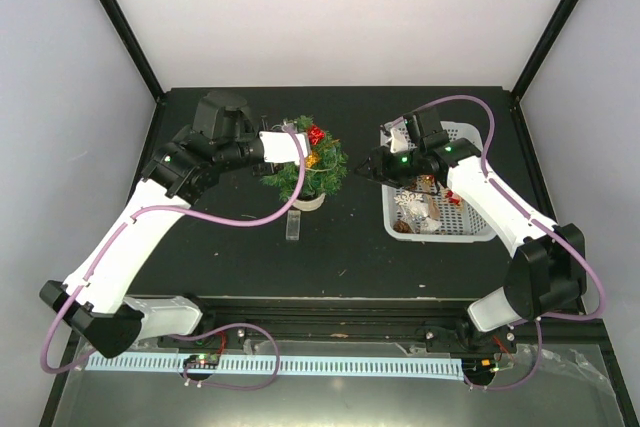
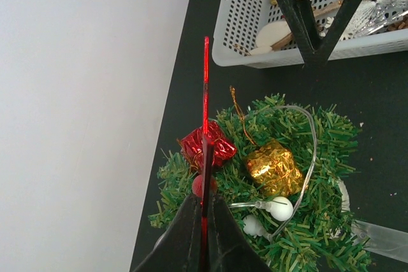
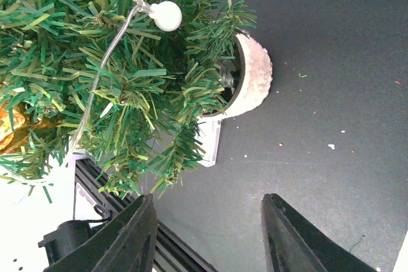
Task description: Decorate the small christmas tree
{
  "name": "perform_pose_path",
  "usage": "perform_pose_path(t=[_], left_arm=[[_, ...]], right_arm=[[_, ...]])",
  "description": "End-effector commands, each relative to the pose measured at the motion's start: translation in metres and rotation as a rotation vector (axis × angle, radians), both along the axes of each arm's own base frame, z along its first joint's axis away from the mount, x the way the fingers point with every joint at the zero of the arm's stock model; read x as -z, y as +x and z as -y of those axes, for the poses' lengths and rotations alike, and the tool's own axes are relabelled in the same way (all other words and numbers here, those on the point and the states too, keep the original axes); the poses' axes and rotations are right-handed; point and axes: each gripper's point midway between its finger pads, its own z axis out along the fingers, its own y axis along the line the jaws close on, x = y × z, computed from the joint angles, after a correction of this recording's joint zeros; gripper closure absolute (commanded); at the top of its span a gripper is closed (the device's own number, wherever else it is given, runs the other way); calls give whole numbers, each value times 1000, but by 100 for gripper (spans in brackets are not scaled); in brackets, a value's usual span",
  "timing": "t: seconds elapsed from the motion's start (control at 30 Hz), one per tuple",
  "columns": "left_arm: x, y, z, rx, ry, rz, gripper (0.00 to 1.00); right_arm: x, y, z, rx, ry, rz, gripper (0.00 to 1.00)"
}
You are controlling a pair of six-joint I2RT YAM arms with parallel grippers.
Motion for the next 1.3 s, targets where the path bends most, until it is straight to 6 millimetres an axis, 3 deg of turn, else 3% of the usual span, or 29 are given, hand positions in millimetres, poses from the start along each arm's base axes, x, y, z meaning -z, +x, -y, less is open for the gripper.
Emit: perform_pose_path(t=[0.0,0.57,1.27], left_arm=[[-2,-1,1,3,9,4,98],[12,11,-4,-44,45,19,98],[0,4,2,-8,4,11,98]], right_arm=[[-4,0,-2,-5,17,13,53],[-2,0,-3,-9,20,8,53],[0,0,-4,-11,23,4,53]])
